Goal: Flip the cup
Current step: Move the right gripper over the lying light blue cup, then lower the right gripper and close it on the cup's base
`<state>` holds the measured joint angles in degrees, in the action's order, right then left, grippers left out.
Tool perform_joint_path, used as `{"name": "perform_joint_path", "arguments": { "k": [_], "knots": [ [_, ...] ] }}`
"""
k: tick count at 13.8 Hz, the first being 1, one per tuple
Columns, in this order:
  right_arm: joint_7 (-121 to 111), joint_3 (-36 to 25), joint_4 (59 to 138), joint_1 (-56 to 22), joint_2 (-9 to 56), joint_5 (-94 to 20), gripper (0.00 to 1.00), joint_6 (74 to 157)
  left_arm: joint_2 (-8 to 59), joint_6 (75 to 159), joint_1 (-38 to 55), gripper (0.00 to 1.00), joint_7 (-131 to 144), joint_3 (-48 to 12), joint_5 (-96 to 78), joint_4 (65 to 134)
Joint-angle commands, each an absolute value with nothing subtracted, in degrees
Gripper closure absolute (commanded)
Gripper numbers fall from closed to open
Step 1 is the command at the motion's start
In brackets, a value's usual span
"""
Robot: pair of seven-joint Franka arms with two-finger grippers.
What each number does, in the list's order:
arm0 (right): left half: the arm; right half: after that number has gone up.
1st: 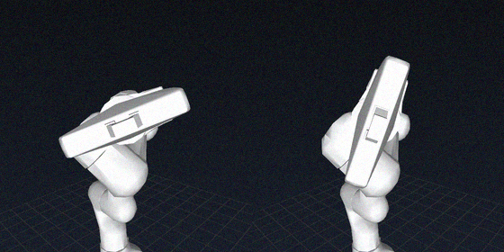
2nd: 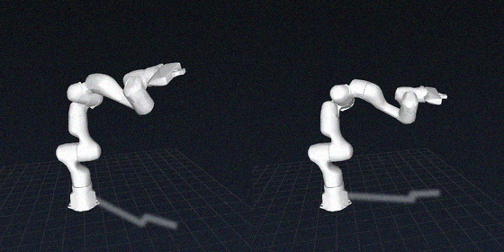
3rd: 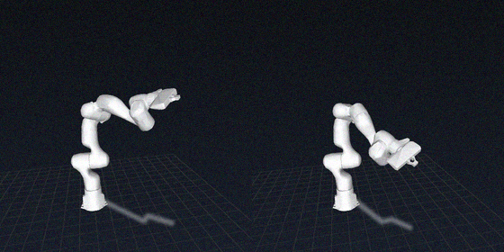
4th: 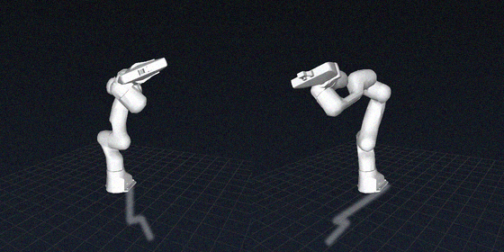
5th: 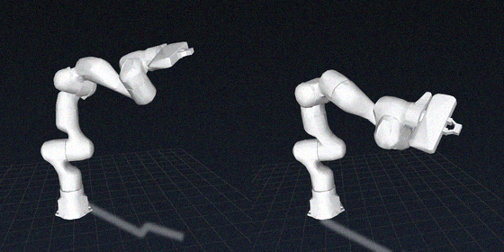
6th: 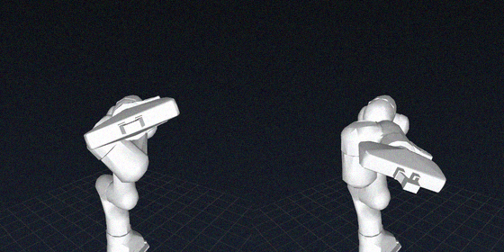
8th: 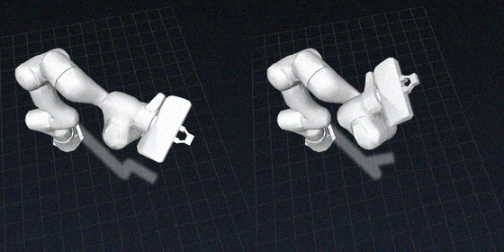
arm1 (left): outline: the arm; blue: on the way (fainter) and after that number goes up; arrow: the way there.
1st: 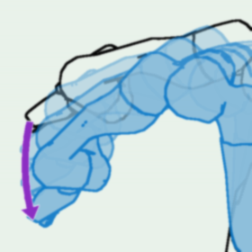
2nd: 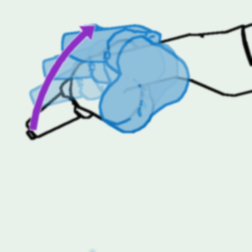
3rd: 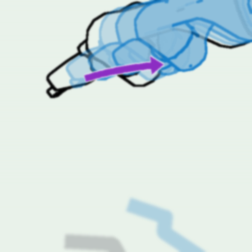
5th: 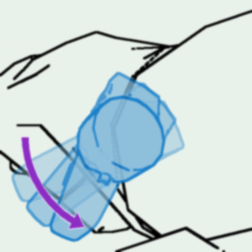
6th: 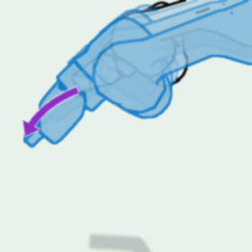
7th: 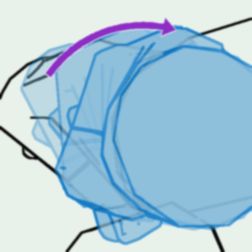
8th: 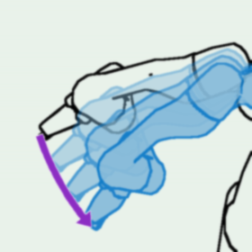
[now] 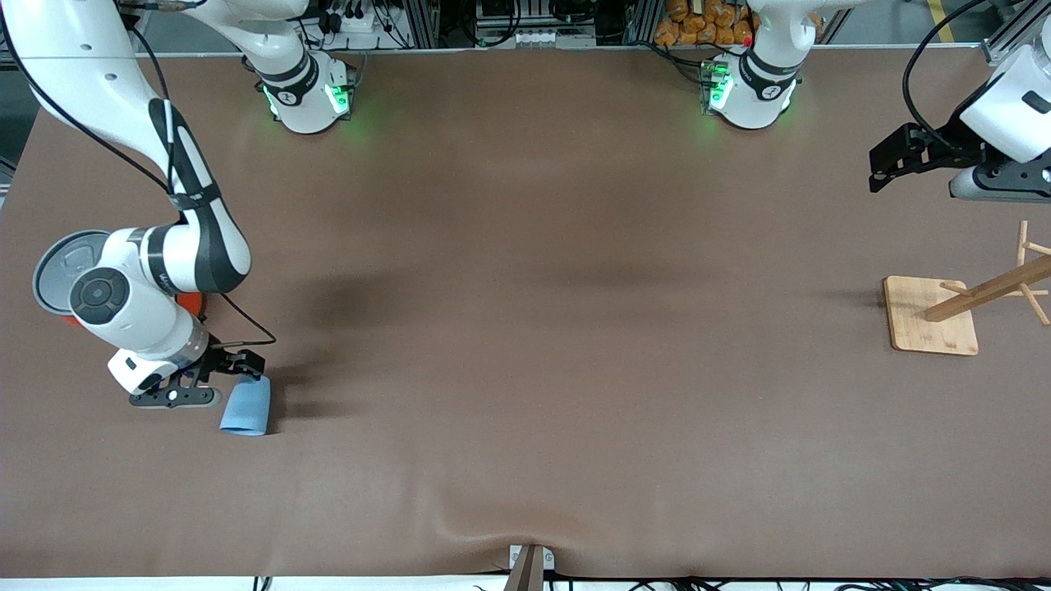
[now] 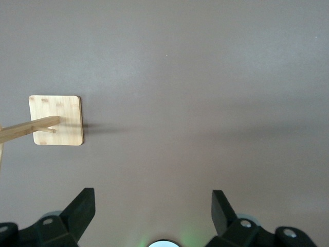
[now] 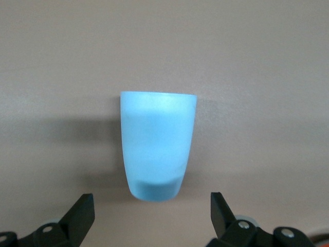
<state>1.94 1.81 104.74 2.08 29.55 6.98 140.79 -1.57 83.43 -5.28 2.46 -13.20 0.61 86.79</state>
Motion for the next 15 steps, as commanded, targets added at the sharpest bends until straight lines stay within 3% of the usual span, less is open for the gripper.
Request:
{"name": "perform_joint_path", "arguments": {
  "k": [1,10,15],
  "knots": [
    [2.20,2.55,103.89,2.90,32.25,8.17,0.00,144.48,-1.23,83.41,-5.19,0.00,1.76,-13.45,1.32,85.96],
    [2.11,2.37,102.75,3.95,38.58,10.81,0.00,154.41,-0.70,84.20,-5.71,0.00,1.76,-13.36,0.88,85.78],
    [2.11,2.37,100.55,4.04,40.43,12.92,0.00,155.13,-0.97,84.20,-5.36,0.00,1.76,-13.45,0.79,85.78]
  ]
}}
